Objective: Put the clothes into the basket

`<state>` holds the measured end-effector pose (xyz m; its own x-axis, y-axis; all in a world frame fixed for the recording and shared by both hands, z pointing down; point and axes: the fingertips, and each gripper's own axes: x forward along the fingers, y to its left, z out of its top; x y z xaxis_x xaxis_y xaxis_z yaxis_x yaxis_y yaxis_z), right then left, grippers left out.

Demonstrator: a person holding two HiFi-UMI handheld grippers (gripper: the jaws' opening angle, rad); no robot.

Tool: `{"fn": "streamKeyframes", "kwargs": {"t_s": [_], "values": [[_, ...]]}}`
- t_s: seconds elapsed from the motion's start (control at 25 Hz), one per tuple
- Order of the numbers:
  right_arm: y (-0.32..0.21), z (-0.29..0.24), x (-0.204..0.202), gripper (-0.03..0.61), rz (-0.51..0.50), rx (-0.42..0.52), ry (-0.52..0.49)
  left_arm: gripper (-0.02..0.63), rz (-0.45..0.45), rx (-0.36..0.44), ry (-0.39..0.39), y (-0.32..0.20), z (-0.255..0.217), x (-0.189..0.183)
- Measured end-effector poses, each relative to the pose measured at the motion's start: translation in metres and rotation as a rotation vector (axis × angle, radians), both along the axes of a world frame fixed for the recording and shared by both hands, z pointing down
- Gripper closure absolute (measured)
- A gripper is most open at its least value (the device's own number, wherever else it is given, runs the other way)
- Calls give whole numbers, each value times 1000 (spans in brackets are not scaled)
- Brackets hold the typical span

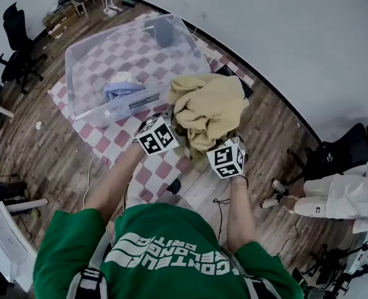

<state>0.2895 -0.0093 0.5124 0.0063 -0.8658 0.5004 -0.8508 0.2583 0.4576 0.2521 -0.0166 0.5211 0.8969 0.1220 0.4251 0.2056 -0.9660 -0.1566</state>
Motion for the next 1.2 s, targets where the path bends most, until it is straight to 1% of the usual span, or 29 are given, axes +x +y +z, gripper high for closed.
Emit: {"fn": "streamKeyframes", "kwargs": {"t_s": [0.16,0.6,0.92,1.2], "values": [[-8,-29,16,396,47,45,17,255,43,46,17,-10,-30,16],[-32,-101,30,396,123,146,72,255,99,143,76,-37,-98,33],[-50,-126,21,396,141,184,101,255,119,183,98,-57,-125,25],[-87,-138,2,396,105,197,104,255,84,200,104,-92,-138,5]]}}
